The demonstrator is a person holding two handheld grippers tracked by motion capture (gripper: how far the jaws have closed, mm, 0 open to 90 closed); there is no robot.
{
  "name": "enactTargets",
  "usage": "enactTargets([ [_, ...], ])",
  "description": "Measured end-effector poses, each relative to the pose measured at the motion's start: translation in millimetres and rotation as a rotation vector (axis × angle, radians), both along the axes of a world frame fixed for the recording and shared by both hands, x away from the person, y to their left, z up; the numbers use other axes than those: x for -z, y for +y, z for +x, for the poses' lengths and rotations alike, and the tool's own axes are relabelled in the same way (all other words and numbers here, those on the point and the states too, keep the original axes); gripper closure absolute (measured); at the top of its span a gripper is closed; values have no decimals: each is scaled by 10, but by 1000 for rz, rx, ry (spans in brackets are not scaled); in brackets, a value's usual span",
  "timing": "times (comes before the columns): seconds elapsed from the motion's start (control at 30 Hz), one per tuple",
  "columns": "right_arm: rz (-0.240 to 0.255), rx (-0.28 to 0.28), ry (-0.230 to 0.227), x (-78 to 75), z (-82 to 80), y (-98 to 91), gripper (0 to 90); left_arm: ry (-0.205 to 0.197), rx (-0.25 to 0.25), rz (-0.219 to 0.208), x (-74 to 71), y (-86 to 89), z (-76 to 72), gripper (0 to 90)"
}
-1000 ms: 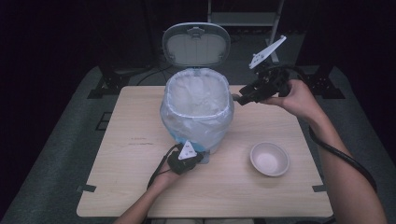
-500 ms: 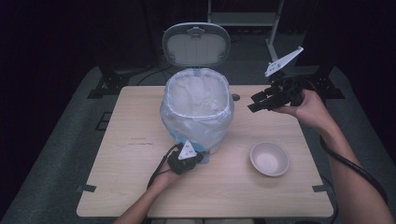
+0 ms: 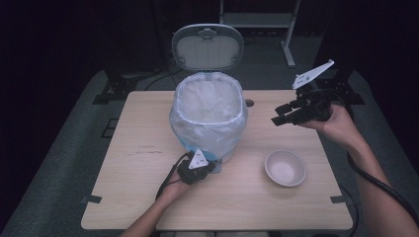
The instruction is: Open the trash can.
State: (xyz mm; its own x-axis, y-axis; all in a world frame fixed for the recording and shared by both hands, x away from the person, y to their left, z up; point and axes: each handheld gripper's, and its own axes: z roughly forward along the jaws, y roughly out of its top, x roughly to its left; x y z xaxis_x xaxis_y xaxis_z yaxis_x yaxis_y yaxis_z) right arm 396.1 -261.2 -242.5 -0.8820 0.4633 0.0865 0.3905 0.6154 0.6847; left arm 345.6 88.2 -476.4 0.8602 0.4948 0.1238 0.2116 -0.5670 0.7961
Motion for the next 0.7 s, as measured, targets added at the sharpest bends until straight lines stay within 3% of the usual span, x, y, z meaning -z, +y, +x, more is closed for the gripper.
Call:
enactTargets([
  [0.23,6,10,11,142,-46,-116,487,-2,6,13,-7,4,6,877],
  [0.7,26,24,23,359,-194,-280,438,7,-5,-12,5,-2,-2,877],
])
